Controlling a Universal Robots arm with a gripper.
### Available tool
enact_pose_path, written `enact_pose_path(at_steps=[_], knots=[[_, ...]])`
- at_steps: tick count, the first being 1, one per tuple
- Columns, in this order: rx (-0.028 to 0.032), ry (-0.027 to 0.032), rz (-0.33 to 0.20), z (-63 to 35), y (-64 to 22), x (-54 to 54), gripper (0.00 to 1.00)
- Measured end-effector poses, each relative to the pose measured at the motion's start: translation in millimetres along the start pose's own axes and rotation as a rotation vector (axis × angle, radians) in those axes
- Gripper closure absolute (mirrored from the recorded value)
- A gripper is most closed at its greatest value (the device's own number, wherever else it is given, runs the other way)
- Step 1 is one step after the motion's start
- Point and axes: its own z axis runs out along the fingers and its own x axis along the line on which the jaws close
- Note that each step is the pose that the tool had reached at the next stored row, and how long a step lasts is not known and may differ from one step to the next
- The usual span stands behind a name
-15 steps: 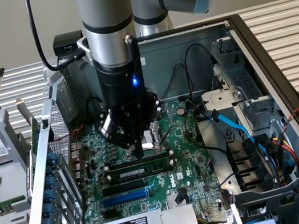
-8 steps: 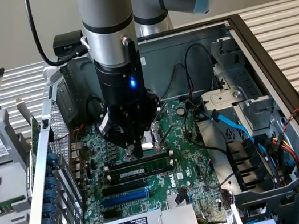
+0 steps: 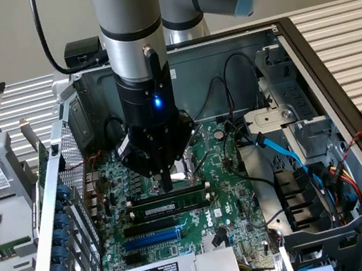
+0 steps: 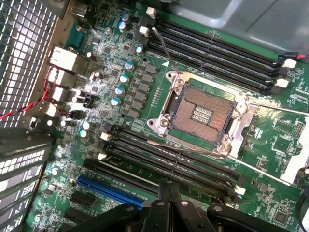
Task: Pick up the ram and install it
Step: 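Press down the ram until it locks into place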
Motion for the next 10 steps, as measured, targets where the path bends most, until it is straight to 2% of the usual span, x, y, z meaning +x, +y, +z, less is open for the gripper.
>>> enact_pose_path(at_steps=[10], knots=[[-0.0068, 0.0016, 0.161, 0.1, 0.0, 0.0, 0.9]])
